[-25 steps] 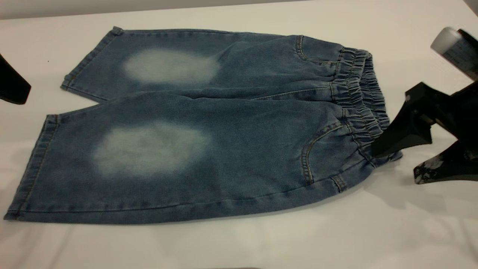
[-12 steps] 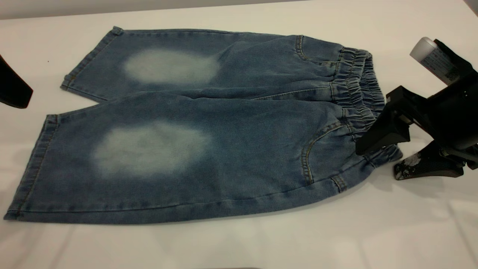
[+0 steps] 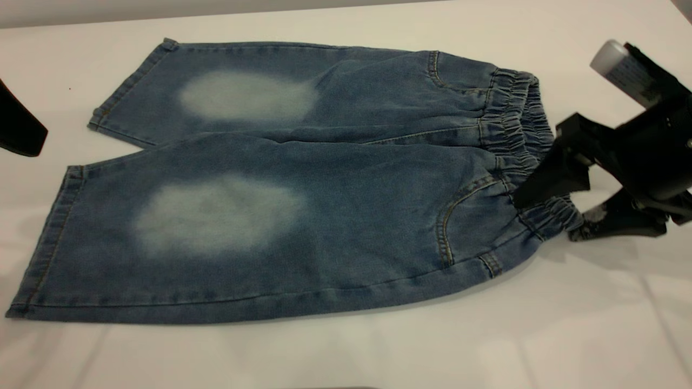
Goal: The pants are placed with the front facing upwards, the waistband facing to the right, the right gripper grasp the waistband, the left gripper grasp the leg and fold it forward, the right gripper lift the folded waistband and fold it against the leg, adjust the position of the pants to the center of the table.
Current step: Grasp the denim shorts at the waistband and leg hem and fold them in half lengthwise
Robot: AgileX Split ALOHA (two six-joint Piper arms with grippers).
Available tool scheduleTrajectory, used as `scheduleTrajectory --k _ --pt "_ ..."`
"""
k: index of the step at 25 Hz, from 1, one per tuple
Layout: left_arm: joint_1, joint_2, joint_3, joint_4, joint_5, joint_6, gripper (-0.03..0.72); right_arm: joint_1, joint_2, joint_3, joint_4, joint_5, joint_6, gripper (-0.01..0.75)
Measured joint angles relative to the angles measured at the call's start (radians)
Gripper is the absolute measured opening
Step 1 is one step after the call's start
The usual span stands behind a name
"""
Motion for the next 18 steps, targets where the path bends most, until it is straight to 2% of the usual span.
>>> scheduleTrajectory --k 6,18 --pt "0.000 0.000 0.000 0.000 0.001 0.000 0.566 0.000 0.000 -0.007 -0.044 0.027 0.040 0.541" --pt "0.000 0.000 0.000 0.000 -0.016 0.012 0.566 0.000 0.039 -0.014 -0.024 0.044 0.018 0.472"
